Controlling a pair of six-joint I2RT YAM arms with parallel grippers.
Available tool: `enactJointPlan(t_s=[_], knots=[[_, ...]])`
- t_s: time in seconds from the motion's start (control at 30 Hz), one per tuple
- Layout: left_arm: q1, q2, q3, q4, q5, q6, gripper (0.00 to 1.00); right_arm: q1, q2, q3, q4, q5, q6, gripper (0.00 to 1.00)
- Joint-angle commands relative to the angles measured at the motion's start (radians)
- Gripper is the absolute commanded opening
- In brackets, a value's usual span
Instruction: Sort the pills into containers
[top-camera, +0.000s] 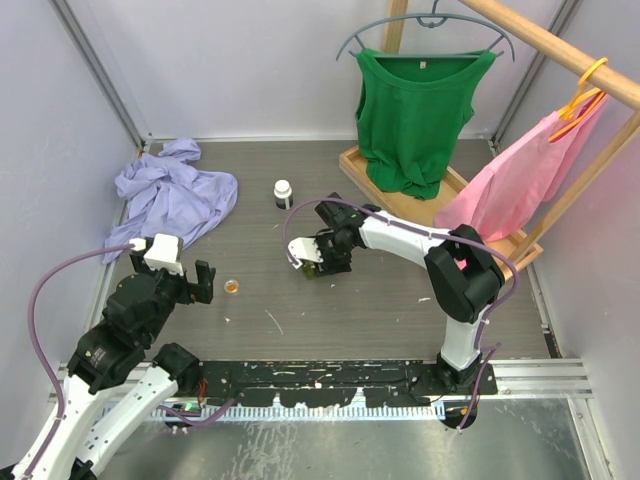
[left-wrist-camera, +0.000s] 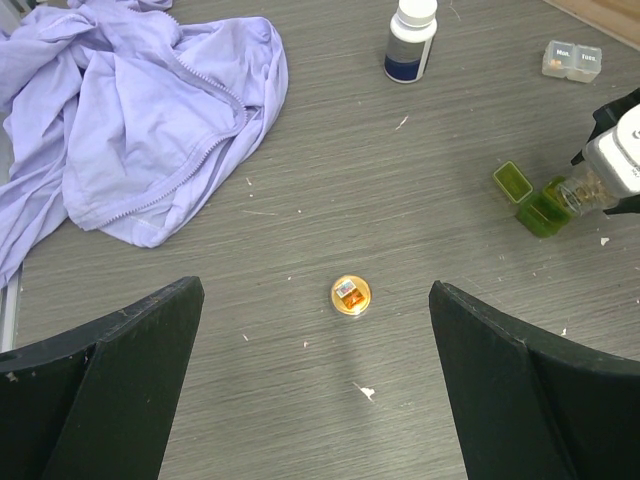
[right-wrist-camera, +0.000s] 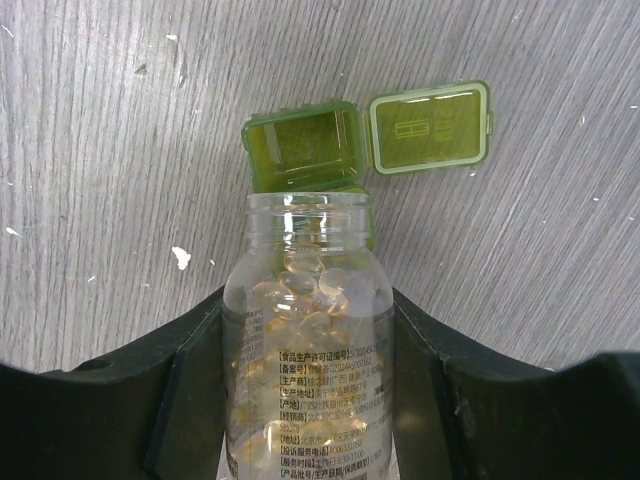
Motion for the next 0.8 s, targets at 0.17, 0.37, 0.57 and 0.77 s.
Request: enactJointPlan(t_s=[0.17,0.37,0.57,0.77], knots=[[0.005,-0.005,0.002,0.06,0.01,0.009,0.98,0.02,-0.006,0.047,-0.012,0.044,0.003,0.01],[0.005,-0.004,0.002,0.06,0.011,0.009,0.98,0.03,-0.002,0.055,-0.021,0.061,0.003,0.01],[0.005,-0.005,0.003,0.06,0.011,0.009,0.98,0.036,0.003,0.064,-0.032,0.074,0.007,0.01],[0.005,-0.006,0.003,0.06,0.013,0.009,0.98,0.044,0.012,0.072,-0.041,0.091,0.011,0.01]])
